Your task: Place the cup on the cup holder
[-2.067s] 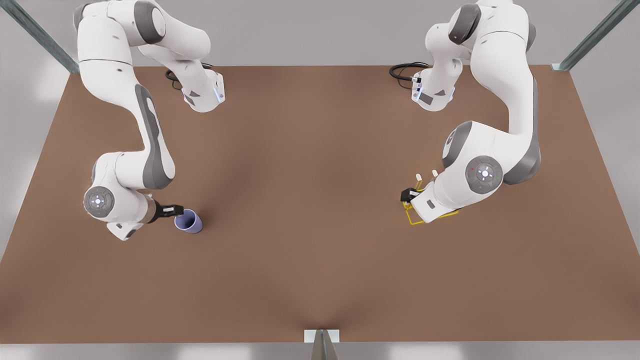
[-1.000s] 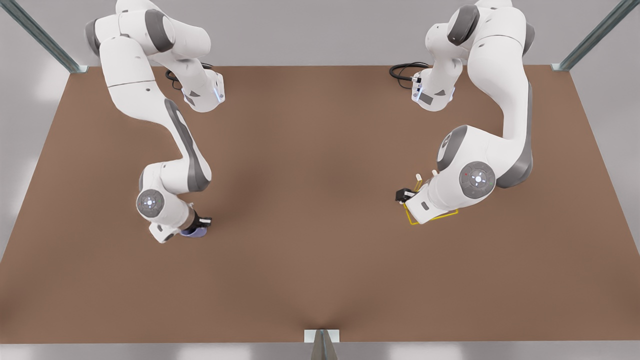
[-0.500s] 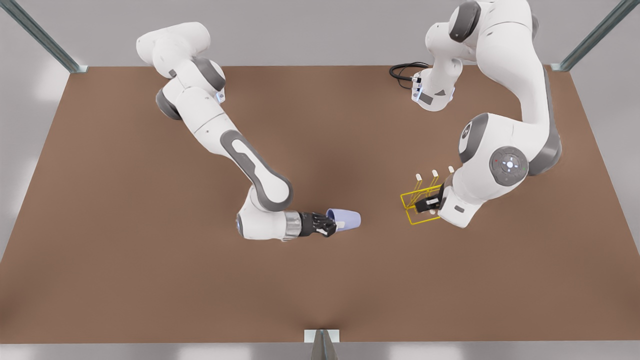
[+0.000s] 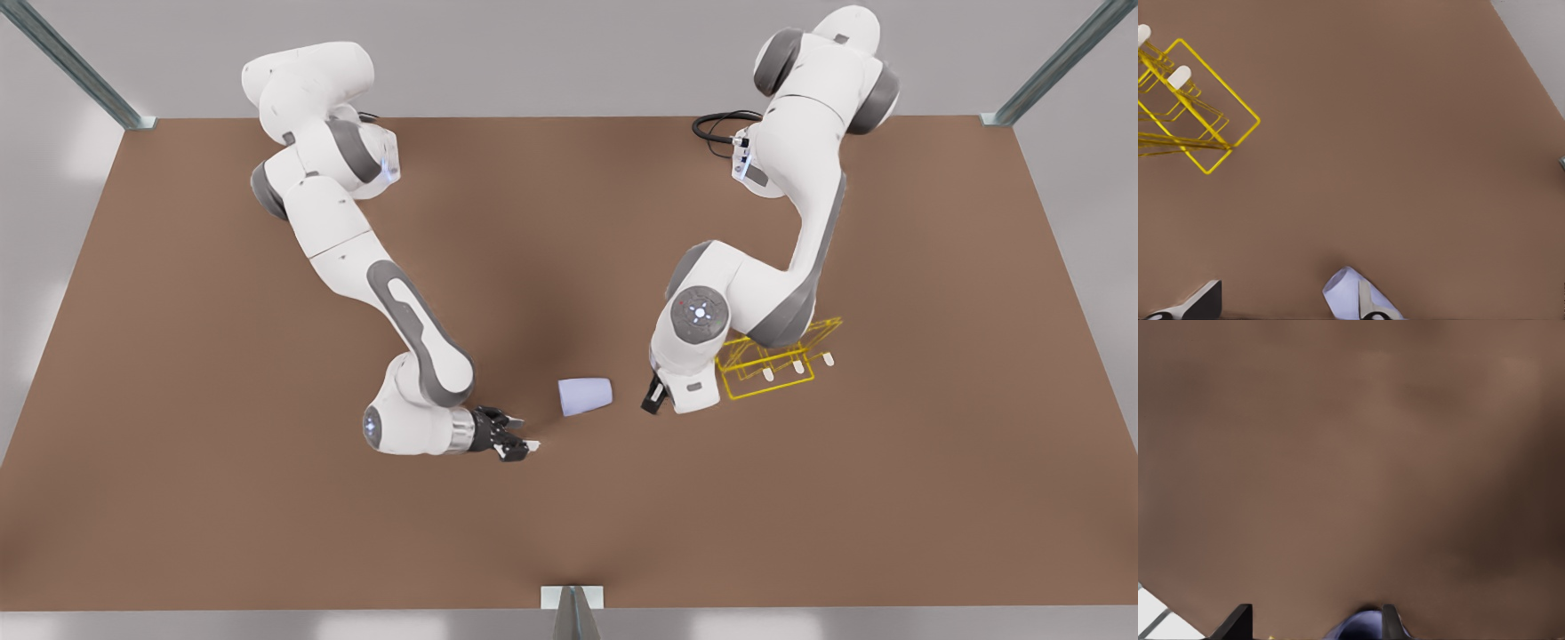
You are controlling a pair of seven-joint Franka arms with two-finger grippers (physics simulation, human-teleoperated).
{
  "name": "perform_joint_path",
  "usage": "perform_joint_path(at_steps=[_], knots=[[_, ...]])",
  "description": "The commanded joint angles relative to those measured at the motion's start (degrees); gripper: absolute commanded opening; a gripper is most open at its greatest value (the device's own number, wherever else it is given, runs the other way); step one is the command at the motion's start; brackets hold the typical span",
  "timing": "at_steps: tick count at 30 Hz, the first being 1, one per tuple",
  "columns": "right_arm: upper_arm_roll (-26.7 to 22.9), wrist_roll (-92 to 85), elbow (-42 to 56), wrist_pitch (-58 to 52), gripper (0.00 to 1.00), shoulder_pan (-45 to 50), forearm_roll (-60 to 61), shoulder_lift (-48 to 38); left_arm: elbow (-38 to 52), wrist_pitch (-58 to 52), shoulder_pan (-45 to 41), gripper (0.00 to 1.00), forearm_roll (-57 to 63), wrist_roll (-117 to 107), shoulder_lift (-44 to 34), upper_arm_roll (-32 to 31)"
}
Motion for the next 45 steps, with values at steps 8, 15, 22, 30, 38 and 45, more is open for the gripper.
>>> perform_joint_path(at_steps=[8,15,22,30,38,45], knots=[[0.09,-31.32,-2.75,-44.52,1.00,-20.54,-45.76,-37.46,-0.14,6.51,-3.59,1.00,2.47,-61.76,4.68,0.09],[0.18,-32.89,-22.37,-29.06,1.00,-24.07,-45.68,-48.72,-0.14,10.46,-6.41,1.00,5.98,-61.85,9.42,0.17],[-0.62,-35.18,-27.29,-25.71,1.00,-26.26,-41.19,-52.15,0.04,19.60,-5.88,1.00,6.07,-60.53,13.20,0.88],[-0.18,-34.39,-26.33,-26.68,1.00,-26.18,-41.46,-50.74,-0.67,19.43,-9.83,1.00,9.59,-60.53,14.44,0.79],[-0.18,-34.39,-26.33,-27.12,1.00,-26.18,-41.46,-50.65,-0.31,20.57,-10.36,1.00,9.50,-60.27,16.81,0.79],[-0.18,-34.39,-26.33,-28.00,1.00,-26.18,-41.37,-50.65,-0.14,22.06,-10.63,1.00,9.67,-59.83,19.00,0.88]])
